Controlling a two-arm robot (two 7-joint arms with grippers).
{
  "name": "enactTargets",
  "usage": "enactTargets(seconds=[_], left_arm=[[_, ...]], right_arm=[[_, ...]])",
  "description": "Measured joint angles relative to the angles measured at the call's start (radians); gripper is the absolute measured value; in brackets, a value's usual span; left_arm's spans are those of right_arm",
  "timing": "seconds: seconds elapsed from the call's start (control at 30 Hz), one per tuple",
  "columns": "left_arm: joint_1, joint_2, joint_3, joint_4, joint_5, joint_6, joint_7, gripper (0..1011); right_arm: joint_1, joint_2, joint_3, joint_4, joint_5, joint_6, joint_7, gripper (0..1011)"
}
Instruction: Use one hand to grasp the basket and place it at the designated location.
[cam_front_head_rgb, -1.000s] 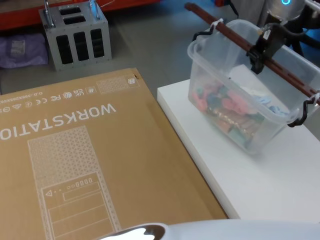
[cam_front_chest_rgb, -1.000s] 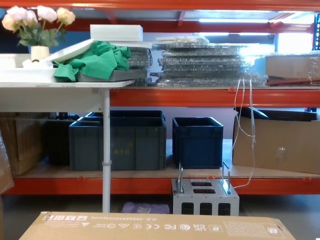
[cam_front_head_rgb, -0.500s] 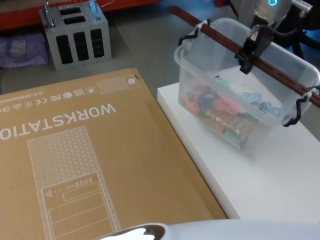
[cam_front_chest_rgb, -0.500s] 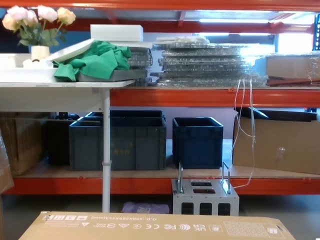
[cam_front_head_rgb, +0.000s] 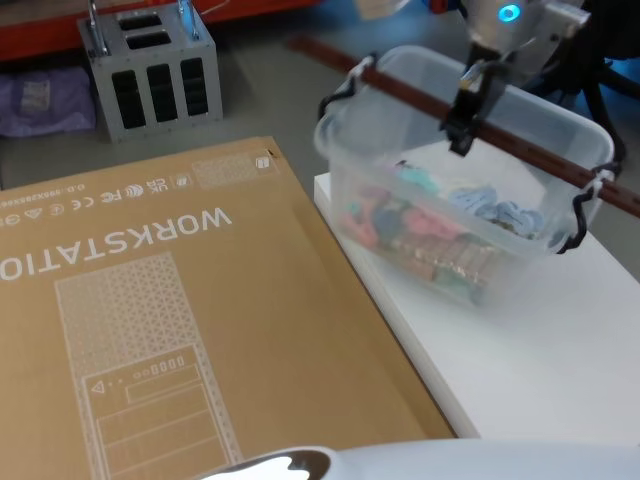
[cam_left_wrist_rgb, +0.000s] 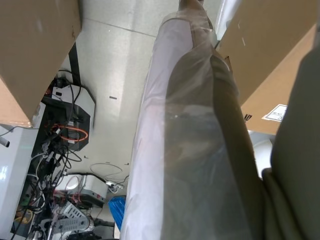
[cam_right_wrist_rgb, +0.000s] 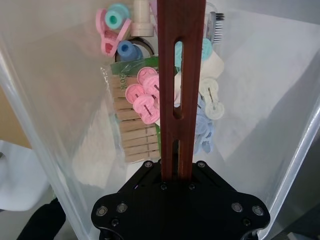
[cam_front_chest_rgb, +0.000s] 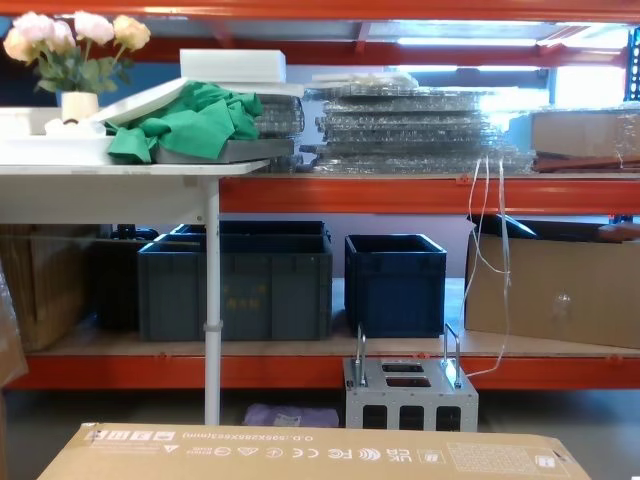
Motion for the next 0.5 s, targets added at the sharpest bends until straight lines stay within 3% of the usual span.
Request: enactTargets(seconds=[0.5], left_arm=[[0.0, 0.0, 0.0, 0.001, 0.001, 0.0, 0.0, 0]], right_arm=[[0.03, -0.054, -0.053, -0.026, -0.014, -0.049, 0.001, 0]])
